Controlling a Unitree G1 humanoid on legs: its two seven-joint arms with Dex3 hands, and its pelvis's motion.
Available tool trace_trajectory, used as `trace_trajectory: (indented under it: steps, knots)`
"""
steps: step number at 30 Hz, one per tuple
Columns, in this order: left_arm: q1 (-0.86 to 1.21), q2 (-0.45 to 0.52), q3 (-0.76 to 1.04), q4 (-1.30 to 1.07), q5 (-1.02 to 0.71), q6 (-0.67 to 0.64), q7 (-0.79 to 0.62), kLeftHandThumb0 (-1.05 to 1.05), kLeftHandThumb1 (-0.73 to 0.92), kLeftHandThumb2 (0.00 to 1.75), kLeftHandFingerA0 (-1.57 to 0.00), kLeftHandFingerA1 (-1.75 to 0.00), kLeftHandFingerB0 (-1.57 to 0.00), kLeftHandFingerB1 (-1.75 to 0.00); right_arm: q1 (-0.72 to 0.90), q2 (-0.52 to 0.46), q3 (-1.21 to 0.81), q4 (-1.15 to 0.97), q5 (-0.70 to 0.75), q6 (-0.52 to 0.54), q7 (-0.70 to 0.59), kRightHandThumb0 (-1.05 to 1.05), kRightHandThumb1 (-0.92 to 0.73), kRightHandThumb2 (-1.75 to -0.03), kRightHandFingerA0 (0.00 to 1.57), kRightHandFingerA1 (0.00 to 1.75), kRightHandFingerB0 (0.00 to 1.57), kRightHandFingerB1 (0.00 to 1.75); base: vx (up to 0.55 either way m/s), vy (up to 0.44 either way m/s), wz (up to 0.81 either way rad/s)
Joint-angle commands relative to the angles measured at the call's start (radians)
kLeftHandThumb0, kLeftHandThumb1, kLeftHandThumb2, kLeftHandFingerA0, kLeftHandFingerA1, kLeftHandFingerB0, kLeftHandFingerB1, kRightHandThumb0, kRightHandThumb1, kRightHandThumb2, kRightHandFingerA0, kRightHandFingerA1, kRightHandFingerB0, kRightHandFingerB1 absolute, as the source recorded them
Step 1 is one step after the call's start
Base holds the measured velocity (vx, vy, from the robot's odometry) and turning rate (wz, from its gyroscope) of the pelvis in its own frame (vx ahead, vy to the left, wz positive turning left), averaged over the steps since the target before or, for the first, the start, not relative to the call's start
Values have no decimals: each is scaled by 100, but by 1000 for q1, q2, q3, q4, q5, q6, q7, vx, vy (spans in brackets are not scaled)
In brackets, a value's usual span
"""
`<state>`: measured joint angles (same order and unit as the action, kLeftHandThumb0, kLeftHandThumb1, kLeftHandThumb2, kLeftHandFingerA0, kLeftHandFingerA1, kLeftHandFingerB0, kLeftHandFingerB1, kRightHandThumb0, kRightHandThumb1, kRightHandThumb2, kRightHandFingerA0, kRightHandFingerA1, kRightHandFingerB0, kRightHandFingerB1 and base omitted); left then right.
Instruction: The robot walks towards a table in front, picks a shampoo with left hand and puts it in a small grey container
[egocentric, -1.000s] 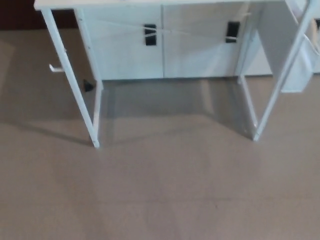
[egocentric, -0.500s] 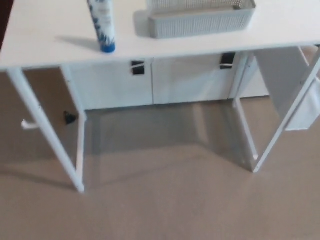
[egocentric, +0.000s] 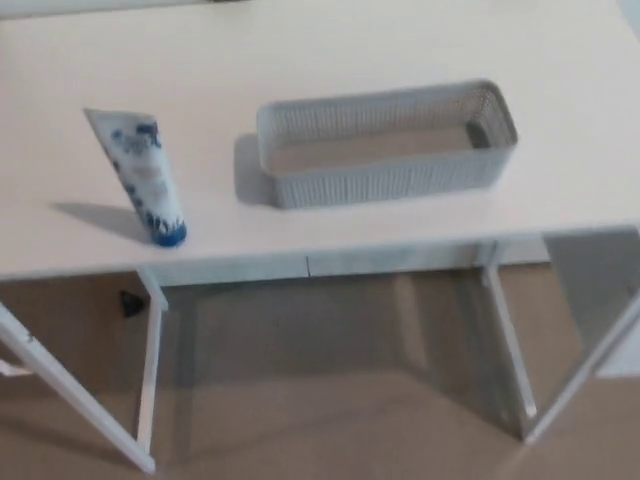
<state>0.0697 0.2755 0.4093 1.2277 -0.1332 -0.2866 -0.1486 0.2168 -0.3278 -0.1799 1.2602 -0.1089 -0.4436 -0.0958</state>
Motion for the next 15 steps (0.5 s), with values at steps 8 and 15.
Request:
trace_trajectory:
  steps: [8,15]
  knots:
    - [22,25,-45,1,24,-51,16,-9,57,60,-48,-56,-41,-41,37,1,25,11,-4,-19,-49,-12,-61,-58,55,40,44,37,127,-9,-7]
    - [29,25,-99,-15,43,-77,15,-13,55,57,-48,-51,-41,-37,37,1,27,10,0,-9,-45,-12,-61,-58,54,40,43,37,188,169,2]
